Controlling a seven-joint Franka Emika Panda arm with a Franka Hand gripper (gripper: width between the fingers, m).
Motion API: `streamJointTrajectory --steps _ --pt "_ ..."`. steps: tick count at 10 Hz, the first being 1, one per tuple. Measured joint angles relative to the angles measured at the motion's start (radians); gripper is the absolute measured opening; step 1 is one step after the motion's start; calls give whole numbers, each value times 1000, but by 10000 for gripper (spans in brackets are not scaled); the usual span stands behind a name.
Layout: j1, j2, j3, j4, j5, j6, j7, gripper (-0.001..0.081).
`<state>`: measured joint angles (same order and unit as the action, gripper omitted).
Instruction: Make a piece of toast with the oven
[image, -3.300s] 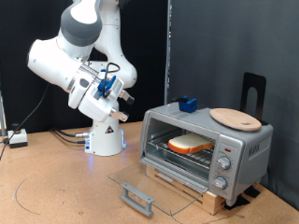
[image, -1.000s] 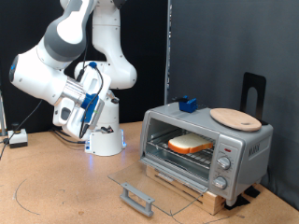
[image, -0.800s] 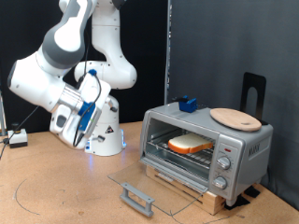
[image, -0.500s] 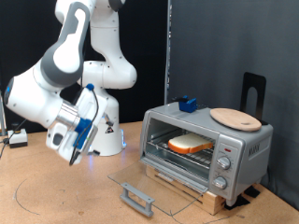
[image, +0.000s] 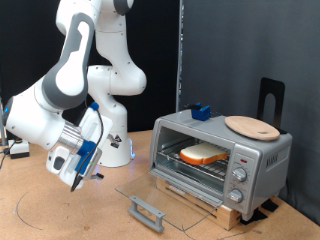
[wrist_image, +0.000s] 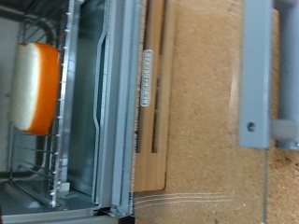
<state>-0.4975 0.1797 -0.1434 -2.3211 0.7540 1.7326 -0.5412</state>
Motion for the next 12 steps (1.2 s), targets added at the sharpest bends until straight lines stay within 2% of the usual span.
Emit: streamJointTrajectory --steps 3,6,9,12 --pt "5 124 2 62 -51 13 115 809" --pt "6 216 11 105 -66 16 117 809" --pt "16 250 32 87 -66 18 116 809" --pt "42 248 67 19 -64 56 100 809"
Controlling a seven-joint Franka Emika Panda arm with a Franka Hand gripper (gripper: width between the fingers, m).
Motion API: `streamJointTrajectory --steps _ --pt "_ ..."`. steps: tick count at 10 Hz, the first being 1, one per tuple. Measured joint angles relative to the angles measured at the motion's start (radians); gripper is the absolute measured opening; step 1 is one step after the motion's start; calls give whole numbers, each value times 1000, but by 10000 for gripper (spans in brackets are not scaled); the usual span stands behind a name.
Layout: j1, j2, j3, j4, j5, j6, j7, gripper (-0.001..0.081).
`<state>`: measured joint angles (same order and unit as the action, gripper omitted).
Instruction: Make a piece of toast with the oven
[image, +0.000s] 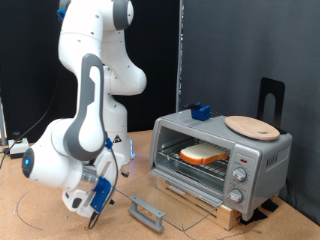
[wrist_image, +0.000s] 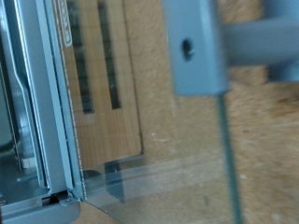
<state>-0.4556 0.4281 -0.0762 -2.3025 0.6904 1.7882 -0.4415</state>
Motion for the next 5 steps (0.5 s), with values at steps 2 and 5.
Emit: streamJointTrajectory --steps 2,5 --pt "13 -11 23 -51 10 23 -9 809" --pt "13 -44 40 -95 27 -21 -22 809"
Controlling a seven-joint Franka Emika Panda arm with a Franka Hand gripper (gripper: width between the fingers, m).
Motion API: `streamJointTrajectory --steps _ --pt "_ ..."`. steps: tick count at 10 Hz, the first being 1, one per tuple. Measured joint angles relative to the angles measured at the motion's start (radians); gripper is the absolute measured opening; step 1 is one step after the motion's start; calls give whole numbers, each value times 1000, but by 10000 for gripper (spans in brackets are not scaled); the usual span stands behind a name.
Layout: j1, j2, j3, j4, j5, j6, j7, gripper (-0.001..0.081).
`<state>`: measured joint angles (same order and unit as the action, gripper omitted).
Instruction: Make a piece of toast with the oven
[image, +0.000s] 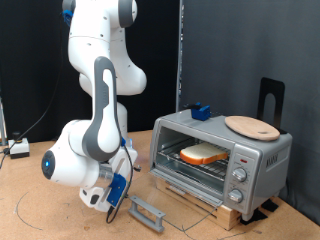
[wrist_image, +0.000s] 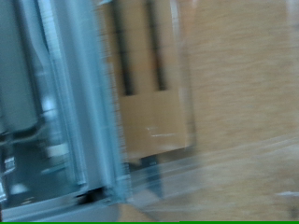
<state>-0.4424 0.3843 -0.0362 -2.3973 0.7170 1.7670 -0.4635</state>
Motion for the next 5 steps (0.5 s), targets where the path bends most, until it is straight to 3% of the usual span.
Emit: streamJointTrajectory --steps 3,5 --pt "-29 -54 -4 6 -3 -184 -55 809" --pt "-34 -96 -3 4 -3 -263 -62 809"
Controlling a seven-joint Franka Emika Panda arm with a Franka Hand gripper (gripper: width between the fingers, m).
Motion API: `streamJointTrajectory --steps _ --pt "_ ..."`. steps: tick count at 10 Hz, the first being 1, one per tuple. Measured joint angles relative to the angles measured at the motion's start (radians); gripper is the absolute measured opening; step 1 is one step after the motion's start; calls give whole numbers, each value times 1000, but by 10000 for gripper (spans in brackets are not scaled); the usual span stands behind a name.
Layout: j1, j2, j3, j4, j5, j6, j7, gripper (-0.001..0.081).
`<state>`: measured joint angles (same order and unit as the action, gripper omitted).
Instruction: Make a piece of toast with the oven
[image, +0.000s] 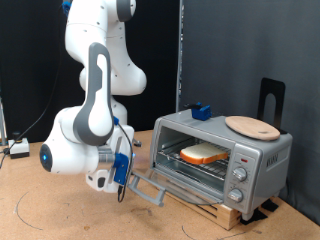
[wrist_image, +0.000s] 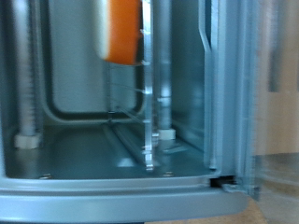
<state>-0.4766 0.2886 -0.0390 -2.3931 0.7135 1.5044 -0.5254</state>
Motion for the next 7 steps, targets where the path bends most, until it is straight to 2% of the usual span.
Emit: streamJointTrajectory --steps 4,7 --pt "2 -89 10 -10 -10 -136 -4 809" --pt "16 -170 37 -65 -12 -163 29 809"
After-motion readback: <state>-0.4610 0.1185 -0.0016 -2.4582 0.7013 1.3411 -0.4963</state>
